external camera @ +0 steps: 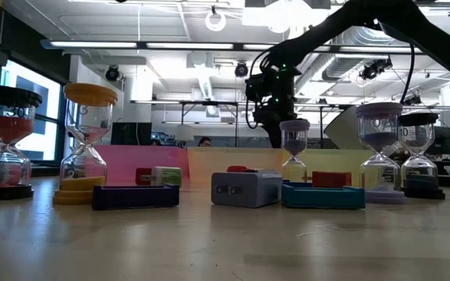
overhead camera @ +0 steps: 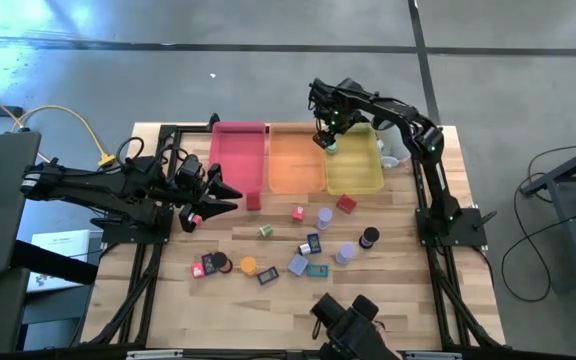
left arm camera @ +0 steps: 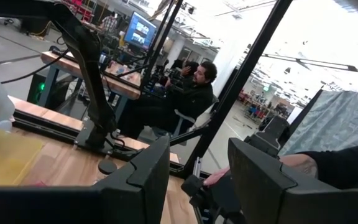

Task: Pick & Place Office items
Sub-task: Put the blue hourglass into the yellow bin, then put the right red charger adapter into the pink bin

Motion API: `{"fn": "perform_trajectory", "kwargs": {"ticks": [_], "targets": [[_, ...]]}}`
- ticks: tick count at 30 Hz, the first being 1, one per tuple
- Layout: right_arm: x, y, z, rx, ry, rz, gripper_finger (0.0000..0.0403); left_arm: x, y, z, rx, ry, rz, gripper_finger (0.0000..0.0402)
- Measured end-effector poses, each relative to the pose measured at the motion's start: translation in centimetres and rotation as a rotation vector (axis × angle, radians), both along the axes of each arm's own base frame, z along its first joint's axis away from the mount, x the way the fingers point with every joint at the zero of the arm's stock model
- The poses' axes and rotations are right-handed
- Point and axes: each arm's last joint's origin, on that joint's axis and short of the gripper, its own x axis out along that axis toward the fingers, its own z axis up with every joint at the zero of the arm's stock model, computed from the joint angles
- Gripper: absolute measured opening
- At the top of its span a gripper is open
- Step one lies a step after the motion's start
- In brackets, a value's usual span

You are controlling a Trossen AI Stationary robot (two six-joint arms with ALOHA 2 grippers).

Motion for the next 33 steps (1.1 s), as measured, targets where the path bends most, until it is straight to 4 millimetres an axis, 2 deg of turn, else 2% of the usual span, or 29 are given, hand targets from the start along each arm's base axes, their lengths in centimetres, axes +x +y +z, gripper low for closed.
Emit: {"fn": "perform_trajectory", "kwargs": {"ticks": [2,5,9,14,18,23,27,33], "targets": [[-0.2,0.0,0.6,-0.023,0.000,0.011,0.0282,0.0,0.0,0.0,-0.001,0.000,0.005,0.0159],[-0.6,0.2,2.5,-0.071,-0.015,0.013,0.0285,0.0,0.0,0.0,-0.001,0.000,0.006,0.0159],[-1.4,0.8,6.0,-0.143,-0.069,0.010,0.0286,0.0,0.0,0.0,-0.009,0.001,0.004,0.0159],[-3.4,2.6,10.8,-0.207,-0.154,0.007,0.0285,0.0,0.1,0.0,-0.015,0.002,0.033,0.0159],[-5.5,5.7,15.1,-0.213,-0.229,0.026,0.0285,0.0,0.1,0.0,-0.012,0.001,0.044,0.0159],[-8.2,10.9,19.3,-0.092,-0.368,0.042,0.0285,0.0,0.4,0.0,0.041,-0.006,0.153,0.0159],[-10.2,15.3,21.7,-0.017,-0.430,0.074,0.0285,0.0,0.5,0.2,0.073,-0.025,0.179,0.0159],[-13.5,20.9,24.7,-0.002,-0.524,0.041,0.0285,-0.1,0.6,0.5,0.056,-0.052,0.224,0.0161]]}}
